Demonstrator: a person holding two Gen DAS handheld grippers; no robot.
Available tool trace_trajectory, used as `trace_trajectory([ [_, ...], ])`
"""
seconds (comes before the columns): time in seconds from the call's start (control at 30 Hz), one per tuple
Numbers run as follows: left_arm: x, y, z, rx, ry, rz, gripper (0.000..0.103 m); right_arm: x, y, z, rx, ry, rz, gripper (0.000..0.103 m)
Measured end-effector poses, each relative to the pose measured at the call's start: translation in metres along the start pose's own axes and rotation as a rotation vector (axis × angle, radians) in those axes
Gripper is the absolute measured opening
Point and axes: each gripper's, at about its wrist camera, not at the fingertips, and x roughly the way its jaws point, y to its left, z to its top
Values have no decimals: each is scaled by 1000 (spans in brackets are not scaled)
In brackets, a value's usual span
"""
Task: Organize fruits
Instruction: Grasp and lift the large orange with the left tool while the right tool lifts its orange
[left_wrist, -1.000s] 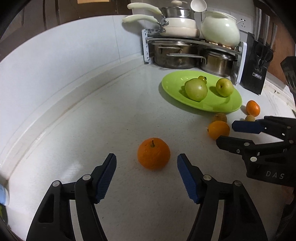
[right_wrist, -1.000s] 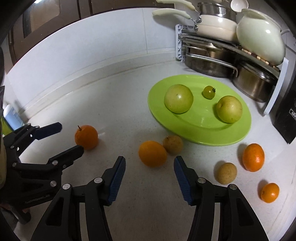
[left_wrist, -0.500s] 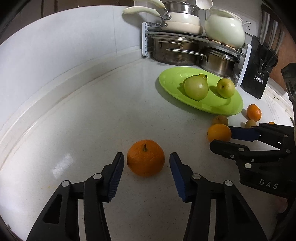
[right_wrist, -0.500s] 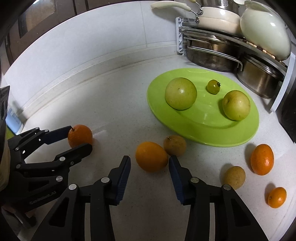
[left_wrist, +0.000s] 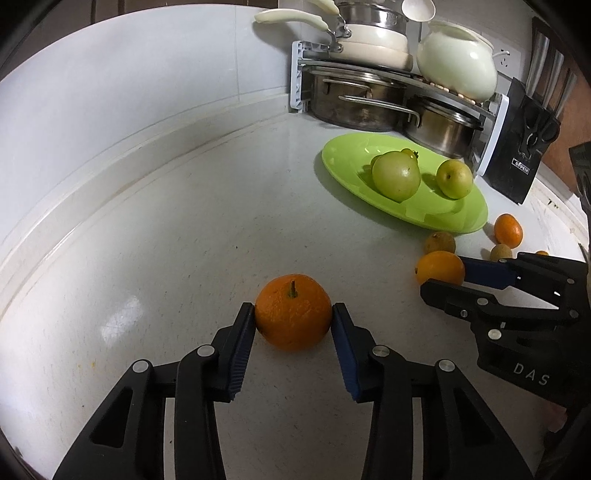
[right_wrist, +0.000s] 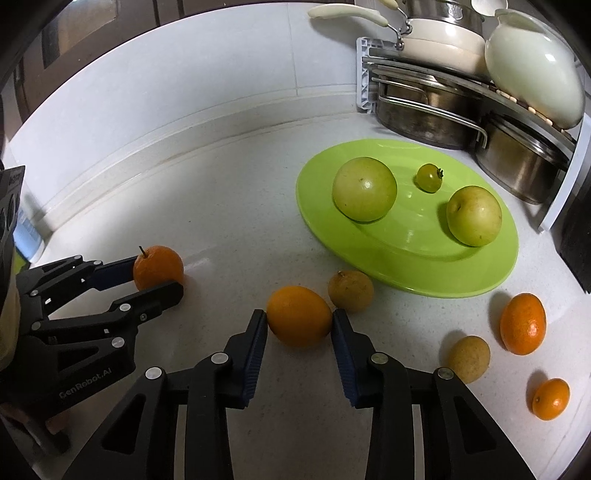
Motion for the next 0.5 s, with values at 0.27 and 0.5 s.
trace_trajectory([
  [0.27,-16,-5,3,-3,-30,0,41,-15,-1,-1,5,-23,6,37],
  [0.5,-35,-13,6,-2,-64,-5,41,-36,-3,0,10,-59,5,37],
])
